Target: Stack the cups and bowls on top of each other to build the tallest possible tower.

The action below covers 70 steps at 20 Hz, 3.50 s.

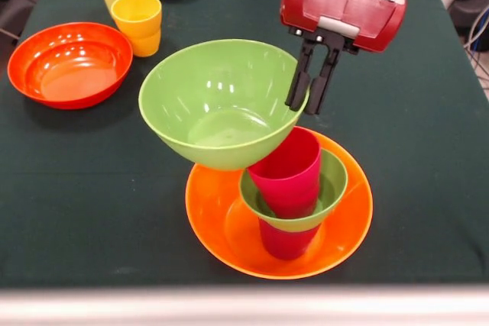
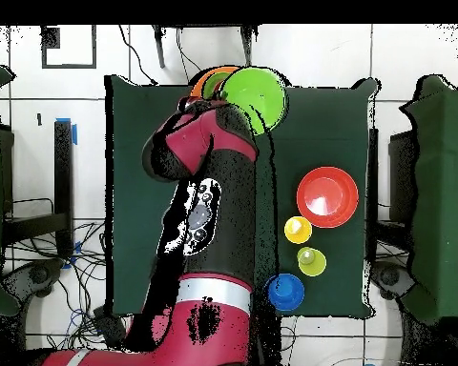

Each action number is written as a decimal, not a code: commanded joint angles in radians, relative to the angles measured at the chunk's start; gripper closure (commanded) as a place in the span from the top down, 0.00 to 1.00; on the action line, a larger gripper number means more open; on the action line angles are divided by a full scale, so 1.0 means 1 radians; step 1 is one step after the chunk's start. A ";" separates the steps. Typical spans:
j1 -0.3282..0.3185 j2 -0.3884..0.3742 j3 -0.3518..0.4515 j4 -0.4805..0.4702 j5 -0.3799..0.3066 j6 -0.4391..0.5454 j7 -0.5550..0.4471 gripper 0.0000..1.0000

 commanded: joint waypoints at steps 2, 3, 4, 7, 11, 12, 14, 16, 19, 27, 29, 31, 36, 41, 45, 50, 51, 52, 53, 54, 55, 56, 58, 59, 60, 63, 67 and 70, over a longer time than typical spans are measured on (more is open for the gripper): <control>0.003 0.003 0.137 0.000 0.037 0.143 -0.100 0.00; 0.002 -0.001 0.138 0.002 0.040 0.146 -0.105 0.00; -0.001 -0.006 0.141 0.007 0.043 0.147 -0.107 0.00; -0.010 -0.026 0.151 0.022 0.052 0.153 -0.123 0.00; -0.021 -0.059 0.160 0.047 0.068 0.171 -0.139 0.00; -0.025 -0.070 0.165 0.057 0.072 0.177 -0.145 0.00; -0.031 -0.086 0.173 0.066 0.076 0.190 -0.159 0.00; -0.039 -0.098 0.182 0.071 0.080 0.202 -0.172 0.00; -0.050 -0.105 0.200 0.077 0.083 0.202 -0.181 0.00; -0.022 -0.049 0.178 0.028 0.055 0.184 -0.126 0.00; -0.018 -0.045 0.175 0.022 0.054 0.190 -0.124 0.00; -0.013 -0.041 0.170 0.017 0.052 0.195 -0.122 0.00; -0.006 -0.036 0.163 0.012 0.049 0.197 -0.115 0.00; 0.001 -0.033 0.157 0.008 0.047 0.201 -0.111 0.00; 0.005 -0.029 0.152 0.002 0.043 0.202 -0.110 0.00; 0.006 -0.017 0.149 -0.009 0.035 0.199 -0.115 0.00; 0.006 -0.017 0.149 -0.012 0.033 0.204 -0.123 0.00; 0.004 -0.017 0.150 -0.013 0.032 0.205 -0.128 0.00; 0.000 -0.020 0.153 -0.013 0.031 0.211 -0.140 0.00; -0.001 -0.022 0.154 -0.014 0.031 0.217 -0.148 0.00; -0.003 -0.023 0.153 -0.014 0.030 0.218 -0.151 0.00; -0.004 -0.023 0.153 -0.015 0.028 0.220 -0.158 0.00; -0.005 -0.019 0.151 -0.014 0.025 0.216 -0.159 0.00; -0.004 -0.017 0.148 -0.017 0.023 0.216 -0.160 0.00; -0.004 -0.016 0.147 -0.018 0.022 0.219 -0.163 0.00; -0.002 -0.018 0.143 -0.022 0.020 0.235 -0.174 0.00; -0.004 -0.021 0.145 -0.021 0.019 0.241 -0.181 0.00; -0.001 -0.017 0.140 -0.024 0.016 0.241 -0.175 0.00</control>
